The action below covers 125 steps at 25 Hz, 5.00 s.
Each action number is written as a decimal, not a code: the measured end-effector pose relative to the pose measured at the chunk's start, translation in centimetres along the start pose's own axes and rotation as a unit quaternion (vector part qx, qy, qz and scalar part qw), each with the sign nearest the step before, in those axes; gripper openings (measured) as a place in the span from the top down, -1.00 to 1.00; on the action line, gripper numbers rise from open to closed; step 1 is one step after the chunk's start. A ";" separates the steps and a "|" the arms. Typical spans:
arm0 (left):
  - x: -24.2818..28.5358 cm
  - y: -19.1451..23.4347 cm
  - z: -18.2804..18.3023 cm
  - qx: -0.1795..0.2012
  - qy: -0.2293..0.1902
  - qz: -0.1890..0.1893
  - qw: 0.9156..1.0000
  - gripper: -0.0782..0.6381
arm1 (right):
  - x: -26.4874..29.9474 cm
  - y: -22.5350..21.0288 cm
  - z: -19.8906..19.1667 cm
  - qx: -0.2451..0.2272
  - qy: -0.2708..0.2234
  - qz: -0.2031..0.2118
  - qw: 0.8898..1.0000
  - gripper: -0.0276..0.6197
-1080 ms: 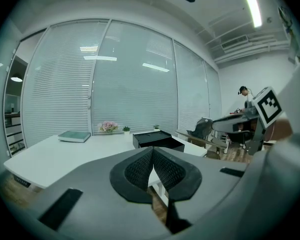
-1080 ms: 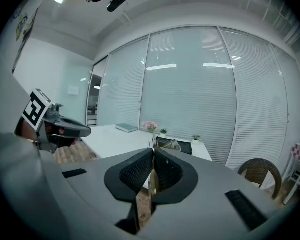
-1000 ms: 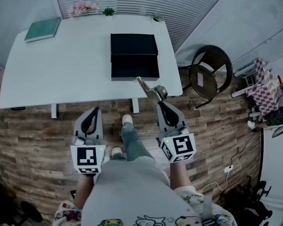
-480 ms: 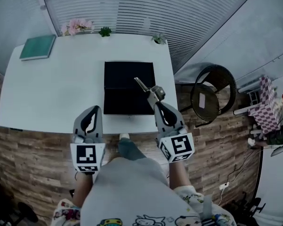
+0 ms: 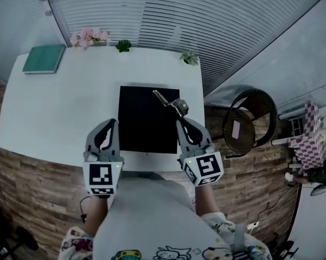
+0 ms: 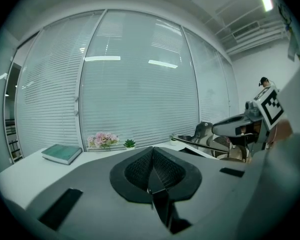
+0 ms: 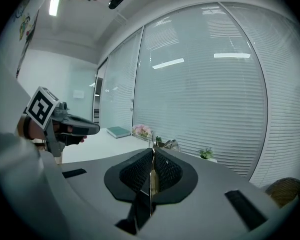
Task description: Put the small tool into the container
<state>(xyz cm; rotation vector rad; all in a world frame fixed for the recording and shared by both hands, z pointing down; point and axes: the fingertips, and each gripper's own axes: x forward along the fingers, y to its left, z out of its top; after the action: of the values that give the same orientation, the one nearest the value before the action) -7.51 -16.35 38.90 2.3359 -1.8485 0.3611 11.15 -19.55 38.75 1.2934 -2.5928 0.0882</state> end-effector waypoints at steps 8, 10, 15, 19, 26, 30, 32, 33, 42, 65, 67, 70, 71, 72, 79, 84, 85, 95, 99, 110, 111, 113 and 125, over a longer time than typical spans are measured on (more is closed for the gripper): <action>1.3 1.1 0.7 0.007 0.003 -0.009 1.000 0.76 | 1.2 0.0 0.2 0.010 0.007 -0.001 1.000 0.88; 1.3 1.4 0.8 0.008 0.003 -0.011 1.000 0.76 | 1.3 0.2 0.3 0.012 0.008 0.002 1.000 0.88; 1.5 1.8 0.4 0.006 0.007 -0.014 1.000 0.77 | 1.5 0.9 0.2 0.014 0.016 0.010 1.000 0.88; 1.6 1.9 0.1 0.005 0.011 -0.019 1.000 0.76 | 1.7 1.5 -0.1 0.014 0.027 0.020 0.999 0.88; 1.4 2.0 -1.0 -0.002 0.024 -0.020 1.000 0.76 | 1.9 3.2 -1.2 0.020 0.049 0.053 0.997 0.88; 1.4 2.0 -2.1 -0.011 0.033 -0.022 0.999 0.76 | 2.3 4.7 -2.3 0.027 0.061 0.078 0.995 0.88; 1.5 1.9 -2.6 -0.014 0.037 -0.024 0.999 0.76 | 2.3 5.3 -3.0 0.028 0.068 0.093 0.993 0.88; 1.5 1.8 -2.8 -0.015 0.040 -0.024 0.999 0.76 | 2.3 5.7 -3.3 0.029 0.072 0.101 0.992 0.88; 1.2 1.8 -4.8 -0.023 0.060 -0.020 0.998 0.77 | 2.0 7.6 -5.2 0.033 0.097 0.168 0.980 0.88; 1.2 1.5 -7.7 -0.033 0.086 -0.028 0.995 0.77 | 3.0 9.1 -10.4 0.029 0.207 0.276 0.938 0.88; 1.2 1.5 -8.0 -0.033 0.089 -0.028 0.995 0.76 | 3.3 9.0 -10.9 0.034 0.218 0.282 0.934 0.88; 1.2 1.4 -8.3 -0.034 0.093 -0.028 0.995 0.76 | 3.6 8.9 -11.7 0.041 0.237 0.288 0.927 0.88; 1.2 1.4 -8.4 -0.034 0.094 -0.028 0.995 0.77 | 3.6 8.9 -11.9 0.043 0.244 0.289 0.925 0.88; 1.2 1.3 -8.5 -0.035 0.094 -0.028 0.995 0.76 | 3.6 8.9 -12.1 0.045 0.250 0.289 0.923 0.88; 1.2 1.3 -8.7 -0.036 0.094 -0.026 0.995 0.77 | 4.1 8.4 -13.2 0.067 0.288 0.284 0.912 0.88; 1.0 1.3 -8.8 -0.038 0.095 -0.021 0.995 0.76 | 4.3 8.8 -13.8 0.060 0.313 0.286 0.904 0.88; 1.0 1.3 -8.8 -0.039 0.095 -0.021 0.995 0.76 | 4.4 8.9 -13.9 0.057 0.317 0.286 0.903 0.88; 1.0 1.2 -9.4 -0.040 0.100 -0.021 0.994 0.76 | 5.0 9.6 -15.5 0.040 0.369 0.279 0.885 0.88; 0.9 1.3 -9.4 -0.040 0.098 -0.020 0.994 0.77 | 5.3 9.5 -15.7 0.038 0.376 0.274 0.884 0.88; 0.6 1.8 -9.7 -0.046 0.098 -0.014 0.994 0.76 | 6.2 9.4 -16.4 0.010 0.395 0.266 0.879 0.66; 0.6 1.9 -9.7 -0.046 0.099 -0.013 0.994 0.76 | 6.3 9.4 -16.4 0.010 0.394 0.264 0.880 0.65; 0.6 2.2 -9.8 -0.047 0.099 -0.012 0.994 0.77 | 6.4 9.2 -16.4 0.008 0.393 0.259 0.882 0.61; 0.2 2.4 -8.7 -0.040 0.084 -0.009 0.996 0.76 | 6.2 8.7 -13.9 -0.009 0.355 0.238 0.904 0.55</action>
<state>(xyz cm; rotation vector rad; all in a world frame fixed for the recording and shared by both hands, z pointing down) -10.72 -14.90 47.23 2.1961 -1.7313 0.4574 3.33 -16.87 54.12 0.4433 -2.1675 0.5148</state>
